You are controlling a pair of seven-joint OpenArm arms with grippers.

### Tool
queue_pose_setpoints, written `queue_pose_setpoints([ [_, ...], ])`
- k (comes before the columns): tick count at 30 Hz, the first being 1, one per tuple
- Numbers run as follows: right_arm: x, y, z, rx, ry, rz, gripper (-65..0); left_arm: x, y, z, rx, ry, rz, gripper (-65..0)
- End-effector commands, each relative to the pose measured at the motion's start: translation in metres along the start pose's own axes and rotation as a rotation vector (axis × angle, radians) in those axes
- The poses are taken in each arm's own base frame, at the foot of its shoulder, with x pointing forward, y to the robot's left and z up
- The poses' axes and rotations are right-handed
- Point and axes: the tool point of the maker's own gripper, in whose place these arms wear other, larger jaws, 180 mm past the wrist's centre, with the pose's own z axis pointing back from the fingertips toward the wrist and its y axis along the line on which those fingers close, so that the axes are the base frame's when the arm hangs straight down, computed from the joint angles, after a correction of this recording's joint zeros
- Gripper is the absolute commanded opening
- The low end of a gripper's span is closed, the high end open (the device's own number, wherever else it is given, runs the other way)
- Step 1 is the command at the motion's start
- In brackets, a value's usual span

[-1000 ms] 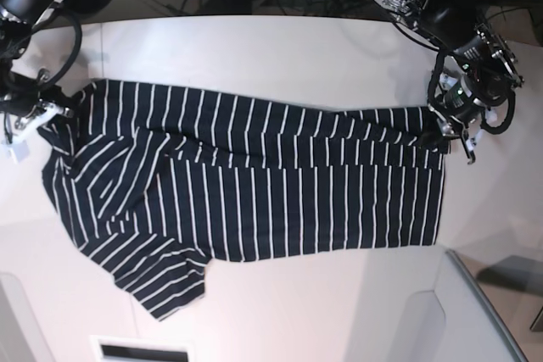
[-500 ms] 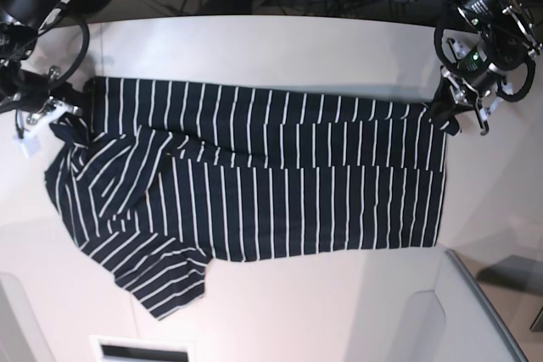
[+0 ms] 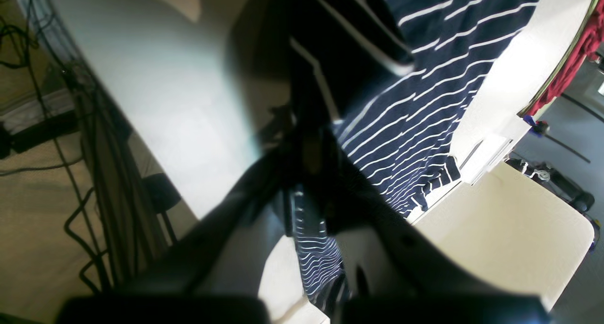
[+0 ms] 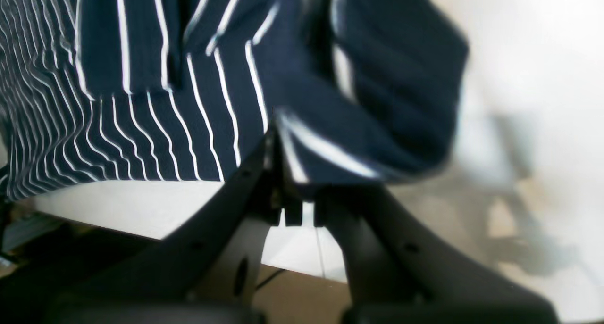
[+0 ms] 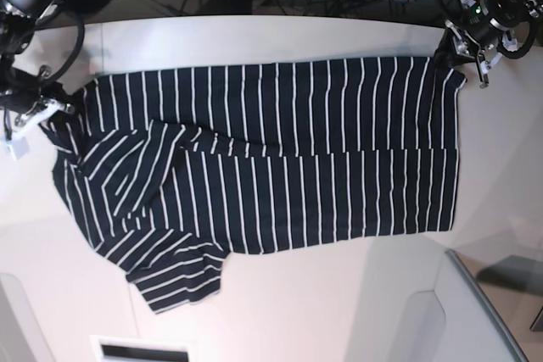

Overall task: Layout the t-shirt on the table in an organized manner, then fold the t-shirt properly
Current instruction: 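Grasp the shirt corner with the left gripper and pull it straight, then pull the shirt's end taut with both grippers, then release it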

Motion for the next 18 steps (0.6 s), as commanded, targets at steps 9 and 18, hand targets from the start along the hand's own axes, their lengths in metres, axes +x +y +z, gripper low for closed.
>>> queue_pose_setpoints([
  [9, -0.008, -0.016, 0.022, -0.050, -0.070, -0.057, -64.8, 0.025, 0.017, 0.004, 0.107, -0.097, -0.106, -65.0],
  [18, -0.018, -0.038, 0.033, -0.103, -0.087, -0.190, -64.7, 0.045, 0.025, 0.013, 0.192, -0.147, -0.193, -65.0],
])
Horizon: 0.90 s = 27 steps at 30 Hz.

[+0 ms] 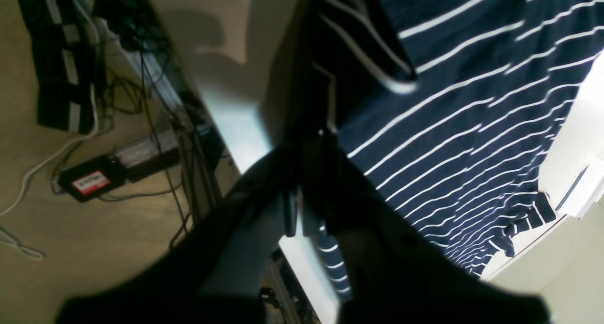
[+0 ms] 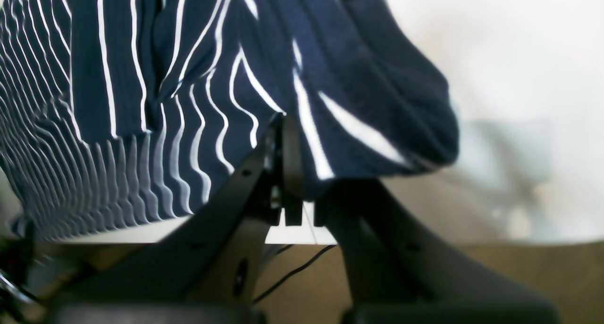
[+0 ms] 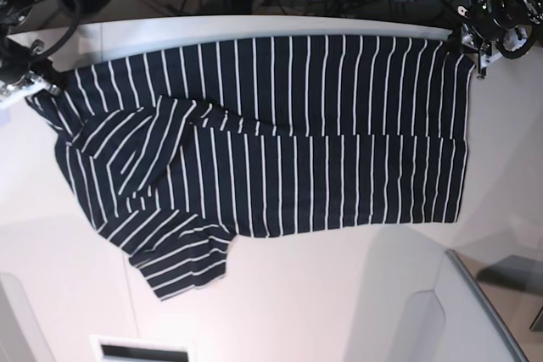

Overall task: Layout the t-shirt on the table in an organized manner, then fold the t-shirt properly
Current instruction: 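Pull the shirt's end taut with both grippers, then release it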

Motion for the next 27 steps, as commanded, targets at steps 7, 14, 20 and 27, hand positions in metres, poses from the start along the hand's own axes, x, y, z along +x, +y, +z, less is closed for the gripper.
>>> queue_pose_setpoints([
  [7, -0.010, -0.006, 0.003, -0.013, -0.008, -0.032, -64.7, 0.013, 0.009, 0.009, 0.024, -0.041, -0.024, -65.0],
  [14, -0.022, -0.009, 0.003, -0.018, 0.012, -0.049, -64.7, 0.019, 0.007, 0.012, 0.026, -0.053, -0.035, -65.0],
  [20, -0.031, -0.011, 0.004, -0.024, 0.027, -0.057, -64.4, 0.019, 0.007, 0.012, 0.026, -0.052, -0.035, -65.0],
  [27, -0.035, -0.009, 0.000, -0.027, 0.032, -0.133, -64.4, 0.018, 0.016, 0.015, 0.045, -0.049, -0.035, -55.0],
])
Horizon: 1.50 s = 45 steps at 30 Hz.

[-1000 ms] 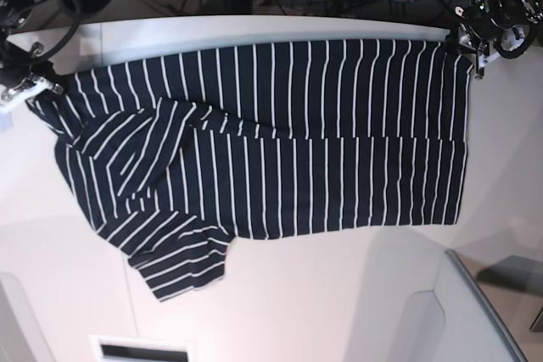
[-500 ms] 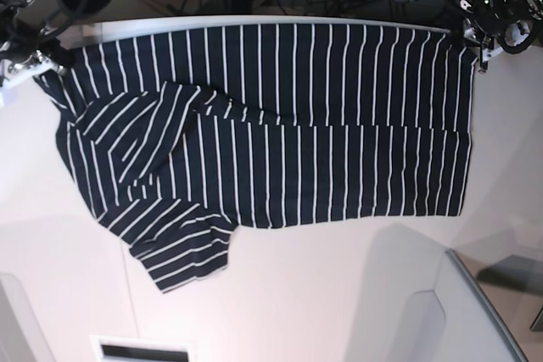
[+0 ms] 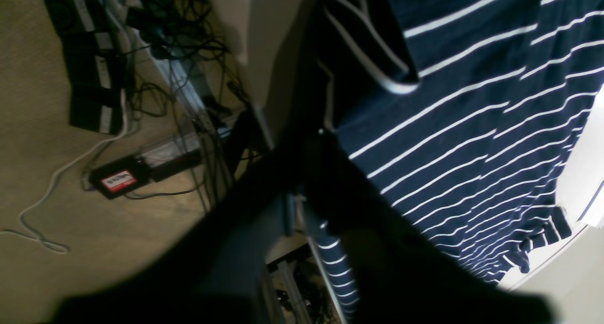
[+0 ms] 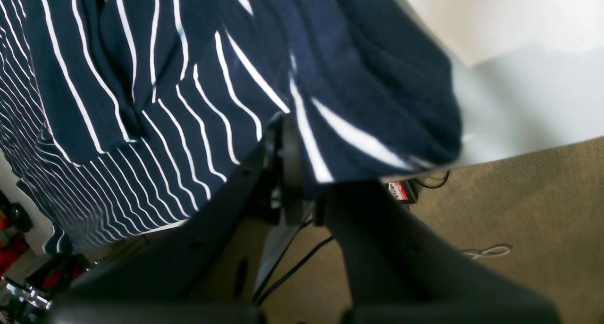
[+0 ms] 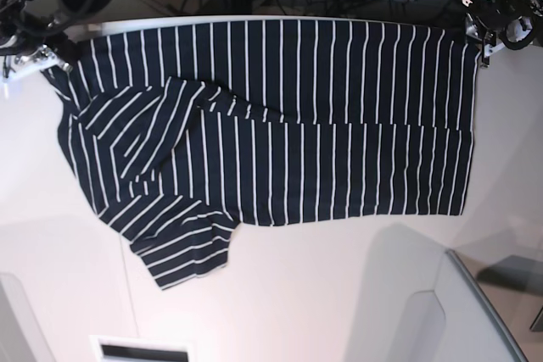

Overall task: Layout the t-shirt on the table in an organized manner, then fold the t-shirt properly
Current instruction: 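Pull the shirt's end taut with both grippers, then release it, then move the right gripper to the bunched sleeve fabric and grasp it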

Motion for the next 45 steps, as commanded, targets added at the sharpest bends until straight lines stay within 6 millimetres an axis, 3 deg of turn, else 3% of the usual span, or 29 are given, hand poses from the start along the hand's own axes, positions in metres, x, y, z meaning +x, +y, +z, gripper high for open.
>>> queue_pose_setpoints([
  [1, 0.013, 0.000, 0.006, 0.001, -0.043, 0.008, -64.4, 0.012, -0.004, 0.007, -0.013, -0.033, -0.017, -50.0],
  [6, 0.014, 0.001, 0.006, 0.003, -0.045, 0.005, -64.2, 0.020, -0.004, 0.010, -0.010, -0.045, -0.024, -34.7],
  [10, 0.014, 0.001, 0.006, 0.002, -0.046, 0.004, -60.8, 0.022, -0.004, 0.012, -0.009, -0.048, -0.027, -28.6],
  [16, 0.018, -0.019, 0.018, -0.024, -0.097, -0.070, -23.1, 0.043, 0.020, 0.031, 0.011, -0.118, 0.049, -28.1],
  [18, 0.022, -0.025, 0.025, -0.037, -0.123, -0.089, -17.0, 0.054, 0.031, 0.040, 0.015, -0.157, 0.088, -28.1],
  [23, 0.031, -0.034, 0.034, -0.053, -0.165, -0.114, -17.1, 0.091, 0.048, 0.072, 0.033, -0.263, 0.118, -28.1],
  [26, 0.047, -0.034, 0.054, -0.088, -0.233, -0.081, -17.1, 0.103, 0.047, 0.083, 0.025, -0.296, 0.116, -28.6],
  [30, 0.068, -0.018, 0.080, -0.125, -0.309, 0.034, -17.1, 0.098, 0.026, 0.085, -0.115, -0.254, 0.150, -29.0],
  [32, 0.066, 0.007, 0.074, -0.104, -0.276, 0.149, -17.4, 0.088, 0.001, 0.084, -0.245, -0.190, 0.168, -30.6],
  [33, 0.064, 0.025, 0.067, -0.081, -0.254, 0.219, -18.8, 0.078, -0.015, 0.080, -0.304, -0.140, 0.162, -34.9],
  [36, 0.056, 0.078, 0.048, -0.002, -0.176, 0.436, -27.3, 0.046, -0.065, 0.059, -0.408, 0.007, 0.086, -64.2],
  [38, 0.061, 0.112, 0.038, 0.059, -0.186, 0.568, -36.8, 0.029, -0.091, 0.042, -0.412, 0.067, 0.019, -65.0],
  [40, 0.070, 0.136, 0.033, 0.109, -0.232, 0.636, -48.3, 0.021, -0.104, 0.026, -0.371, 0.067, -0.044, -65.0],
  [42, 0.082, 0.147, 0.029, 0.132, -0.259, 0.688, -61.8, 0.016, -0.111, 0.010, -0.296, 0.044, -0.132, -65.0],
  [43, 0.088, 0.150, 0.024, 0.137, -0.257, 0.703, -65.0, 0.014, -0.113, 0.002, -0.257, 0.022, -0.181, -65.0],
  [45, 0.100, 0.148, 0.015, 0.126, -0.225, 0.734, -62.4, 0.013, -0.112, -0.010, -0.186, -0.028, -0.271, -65.0],
])
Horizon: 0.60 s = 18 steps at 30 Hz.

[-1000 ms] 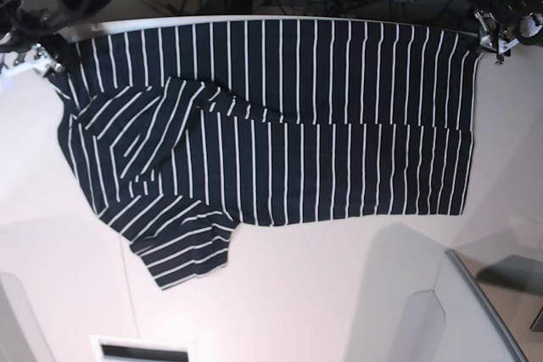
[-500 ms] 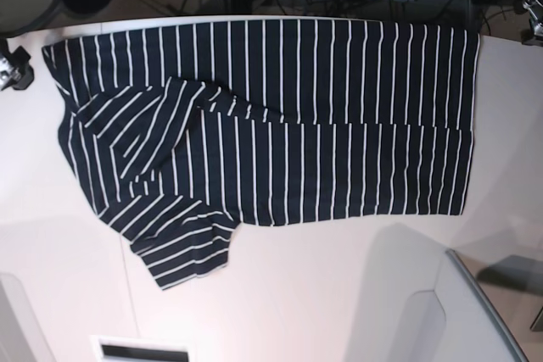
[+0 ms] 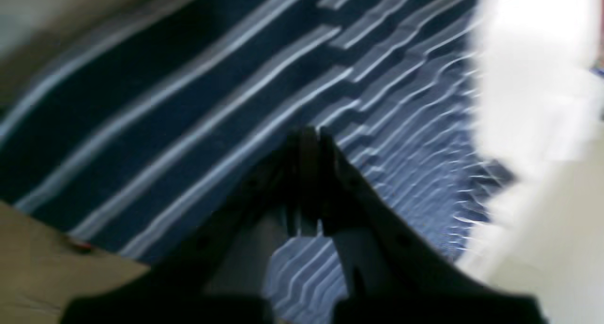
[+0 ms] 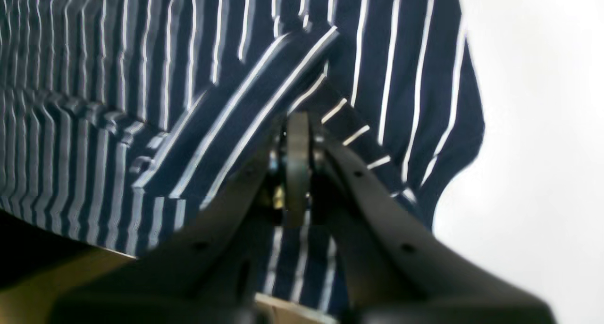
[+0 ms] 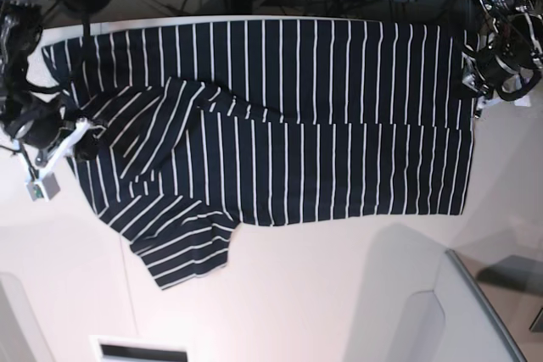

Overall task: Layout the t-shirt on the table in an organized manner, then fold the t-shirt properly
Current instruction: 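Move the right gripper to the bunched sleeve fabric and grasp it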

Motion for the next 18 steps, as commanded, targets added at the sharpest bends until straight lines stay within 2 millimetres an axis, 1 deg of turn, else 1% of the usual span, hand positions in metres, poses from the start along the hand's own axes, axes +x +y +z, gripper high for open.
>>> queue_pose_setpoints([
  [1, 0.020, -0.006, 0.000, 0.002, -0.036, 0.030, -62.3, 0.006, -0.011, -0.001, -0.008, -0.027, -0.057, -65.0],
  [2, 0.023, -0.007, -0.007, 0.009, -0.015, 0.050, -61.5, 0.003, -0.012, -0.006, 0.011, -0.039, -0.104, -65.0],
  [5, 0.034, -0.008, -0.021, 0.025, 0.031, 0.101, -61.2, -0.006, -0.004, -0.013, 0.061, -0.066, -0.190, -65.0],
  [6, 0.037, -0.008, -0.025, 0.028, 0.045, 0.120, -60.0, -0.008, -0.004, -0.014, 0.062, -0.075, -0.202, -65.0],
  [7, 0.042, -0.008, -0.028, 0.031, 0.054, 0.138, -56.9, -0.009, -0.003, -0.015, 0.066, -0.077, -0.207, -65.0],
  [8, 0.044, -0.007, -0.032, 0.036, 0.069, 0.154, -51.9, -0.010, -0.001, -0.015, 0.069, -0.076, -0.209, -65.0],
  [11, 0.052, 0.006, -0.049, 0.070, 0.087, 0.209, -29.7, -0.010, 0.000, -0.014, 0.071, -0.077, -0.209, -65.0],
  [12, 0.052, 0.009, -0.054, 0.079, 0.091, 0.214, -23.4, -0.009, 0.000, -0.014, 0.072, -0.078, -0.211, -65.0],
  [13, 0.051, 0.009, -0.059, 0.078, 0.102, 0.217, -18.6, -0.006, 0.000, -0.012, 0.075, -0.083, -0.218, -65.0],
  [14, 0.050, 0.008, -0.064, 0.074, 0.115, 0.224, -17.1, -0.004, 0.001, -0.012, 0.077, -0.086, -0.221, -65.0],
  [16, 0.044, 0.004, -0.075, 0.063, 0.145, 0.222, -17.1, -0.003, 0.002, -0.011, 0.079, -0.087, -0.222, -65.0],
  [18, 0.037, 0.005, -0.086, 0.067, 0.167, 0.217, -17.1, 0.000, 0.002, -0.010, 0.083, -0.092, -0.228, -65.0],
])
